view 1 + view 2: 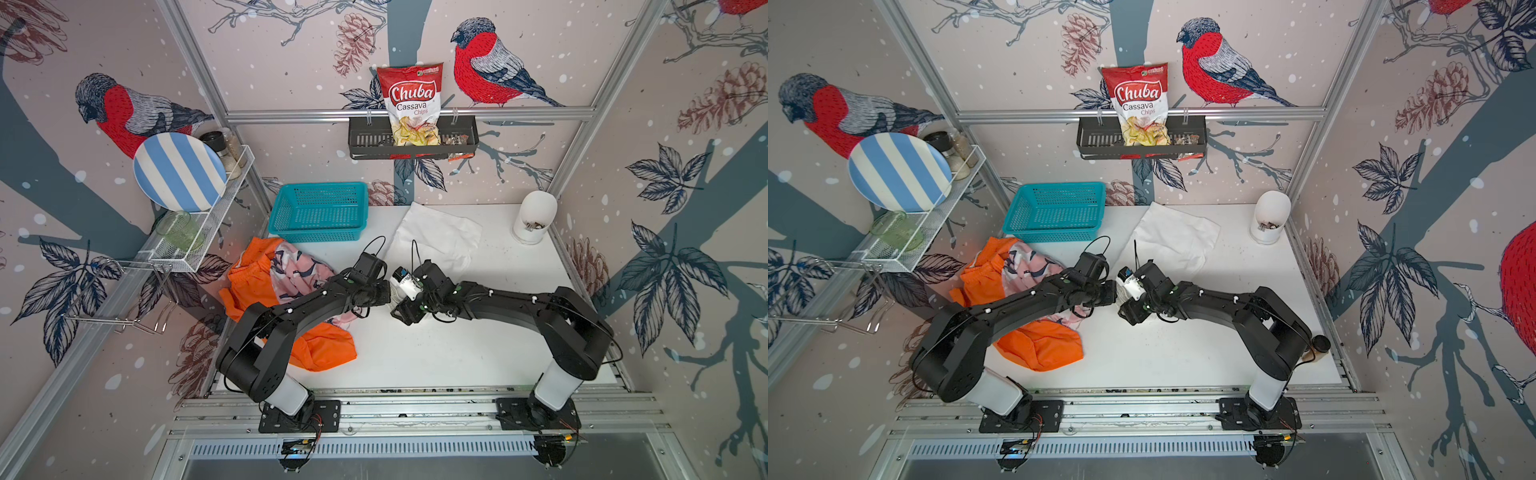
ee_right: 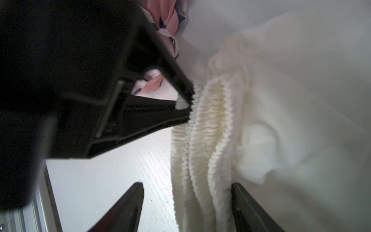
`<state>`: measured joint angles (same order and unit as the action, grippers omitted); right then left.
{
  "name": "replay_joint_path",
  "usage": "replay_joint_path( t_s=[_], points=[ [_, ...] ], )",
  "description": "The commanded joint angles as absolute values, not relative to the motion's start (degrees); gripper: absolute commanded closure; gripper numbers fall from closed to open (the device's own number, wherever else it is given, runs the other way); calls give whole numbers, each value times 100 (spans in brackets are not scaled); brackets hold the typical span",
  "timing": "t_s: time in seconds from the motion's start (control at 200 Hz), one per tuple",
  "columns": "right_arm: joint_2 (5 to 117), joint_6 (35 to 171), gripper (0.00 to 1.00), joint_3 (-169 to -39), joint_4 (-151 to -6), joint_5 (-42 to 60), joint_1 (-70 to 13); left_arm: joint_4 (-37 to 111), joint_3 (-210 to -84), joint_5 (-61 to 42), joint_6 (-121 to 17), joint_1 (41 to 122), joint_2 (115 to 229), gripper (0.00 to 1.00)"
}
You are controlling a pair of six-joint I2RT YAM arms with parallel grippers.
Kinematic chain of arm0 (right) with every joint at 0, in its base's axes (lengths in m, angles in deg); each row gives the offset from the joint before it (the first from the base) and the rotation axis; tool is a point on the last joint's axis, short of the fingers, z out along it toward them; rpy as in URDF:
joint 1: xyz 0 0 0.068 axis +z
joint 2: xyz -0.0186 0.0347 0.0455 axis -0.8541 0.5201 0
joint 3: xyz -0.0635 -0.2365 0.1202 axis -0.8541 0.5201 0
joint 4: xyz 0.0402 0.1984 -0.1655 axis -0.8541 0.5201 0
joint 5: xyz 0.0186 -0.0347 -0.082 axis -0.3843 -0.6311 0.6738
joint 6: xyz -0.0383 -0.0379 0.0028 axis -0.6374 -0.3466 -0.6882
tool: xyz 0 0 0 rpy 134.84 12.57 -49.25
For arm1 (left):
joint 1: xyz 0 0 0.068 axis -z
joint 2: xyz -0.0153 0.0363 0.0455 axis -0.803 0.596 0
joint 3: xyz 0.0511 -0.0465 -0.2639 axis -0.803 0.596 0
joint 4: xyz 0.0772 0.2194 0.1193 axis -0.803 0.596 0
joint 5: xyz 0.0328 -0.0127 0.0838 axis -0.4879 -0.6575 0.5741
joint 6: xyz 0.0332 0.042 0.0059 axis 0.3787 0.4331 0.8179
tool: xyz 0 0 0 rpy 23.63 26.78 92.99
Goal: Roll up the shorts
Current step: Roll the shorts at the center of the board.
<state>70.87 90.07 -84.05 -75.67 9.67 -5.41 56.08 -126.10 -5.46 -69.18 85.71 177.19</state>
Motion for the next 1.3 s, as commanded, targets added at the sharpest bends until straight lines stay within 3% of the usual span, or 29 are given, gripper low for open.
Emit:
replay_joint_path(
  t_s=[0.0, 0.095, 0.22, 0.685, 1.0, 1.115, 1.296],
  points=[
    [6940, 8810, 22, -8198, -8273, 2547, -99, 5436, -12601, -840, -7037, 8558, 17658, 92],
    [6889, 8579, 13, -7967, -8663, 3481, 194, 5428, -12602, -877, -7088, 8550, 17639, 92],
    [7050, 8423, 11, -7835, -8955, 4474, 313, 5413, -12588, -947, -7136, 8544, 17606, 92],
    [6613, 7842, 11, -6878, -9726, 4523, 579, 5327, -12504, -1264, -7239, 8335, 17595, 92],
    [6982, 7507, 4, -7024, -10127, 5487, 1146, 5288, -12480, -1432, -7282, 8281, 17578, 92],
    [7217, 7219, 9, -7012, -10502, 5985, 1176, 5305, -12500, -1509, -7266, 8274, 17572, 92],
    [7260, 6856, 34, -6899, -10751, 6153, 1186, 5337, -12475, -1555, -7243, 8243, 17525, 92]
  ],
)
